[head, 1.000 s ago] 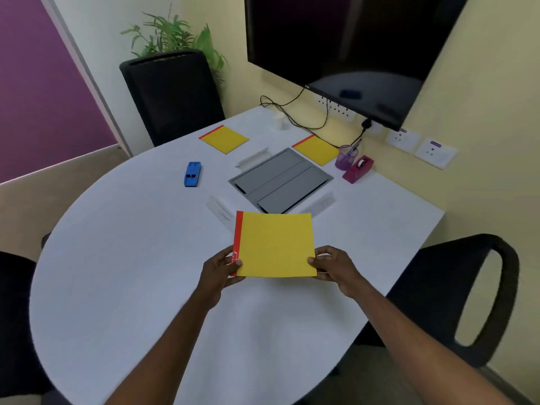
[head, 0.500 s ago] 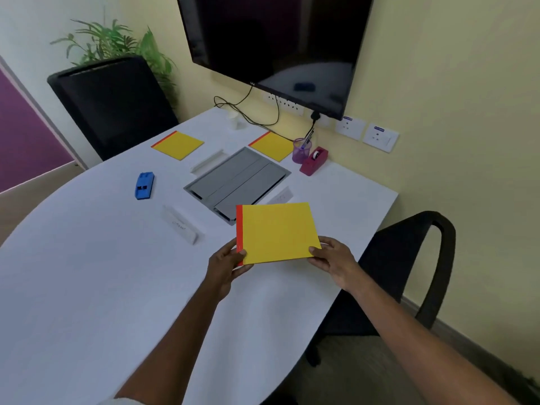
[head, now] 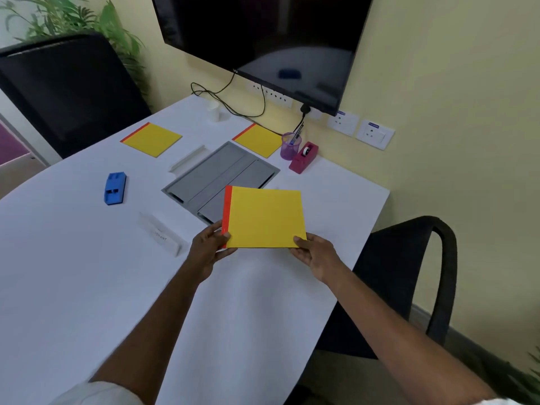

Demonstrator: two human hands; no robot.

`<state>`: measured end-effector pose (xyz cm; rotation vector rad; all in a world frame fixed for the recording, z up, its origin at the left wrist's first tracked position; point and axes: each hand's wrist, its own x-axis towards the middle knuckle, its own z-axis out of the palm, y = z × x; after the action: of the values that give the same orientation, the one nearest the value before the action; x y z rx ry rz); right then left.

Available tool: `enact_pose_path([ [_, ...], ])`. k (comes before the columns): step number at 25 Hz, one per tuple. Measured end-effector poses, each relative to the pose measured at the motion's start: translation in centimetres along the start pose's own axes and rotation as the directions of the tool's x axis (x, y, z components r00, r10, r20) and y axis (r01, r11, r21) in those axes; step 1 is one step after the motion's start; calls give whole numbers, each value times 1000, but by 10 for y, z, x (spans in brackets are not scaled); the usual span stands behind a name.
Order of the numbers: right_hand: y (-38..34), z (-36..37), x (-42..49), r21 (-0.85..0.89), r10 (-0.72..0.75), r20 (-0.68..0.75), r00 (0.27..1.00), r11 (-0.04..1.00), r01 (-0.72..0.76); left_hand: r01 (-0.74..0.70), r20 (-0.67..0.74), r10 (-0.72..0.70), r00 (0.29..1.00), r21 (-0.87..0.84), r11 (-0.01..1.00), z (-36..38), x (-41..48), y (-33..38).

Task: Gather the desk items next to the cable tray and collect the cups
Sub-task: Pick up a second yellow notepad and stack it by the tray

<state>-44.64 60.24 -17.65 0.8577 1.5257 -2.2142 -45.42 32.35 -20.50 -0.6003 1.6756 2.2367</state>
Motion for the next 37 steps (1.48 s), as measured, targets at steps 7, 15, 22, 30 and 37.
enact_pose_path([
  [7, -2, 24, 31, 107, -60, -6, 998, 992, 61, -102, 4, 102, 995, 69, 992, 1, 32, 24],
  [15, -52, 70, 158, 160, 0, 32, 999, 987, -6, -115, -253, 198, 947, 310, 944, 4, 134, 15],
  [22, -99, 110, 278, 215, 4, -2, 1000, 977, -4, -174, 84, 253, 964, 917, 360, -16, 228, -24],
  [30, -115, 168, 390, 331, 45, -99, 994, 944, -9, -175, 156, 401, 903, 985, 9, -26, 305, -48],
  [37, -119, 208, 451, 352, 35, -218, 975, 935, 45, -171, 157, 415, 896, 985, -4, -32, 309, -56],
])
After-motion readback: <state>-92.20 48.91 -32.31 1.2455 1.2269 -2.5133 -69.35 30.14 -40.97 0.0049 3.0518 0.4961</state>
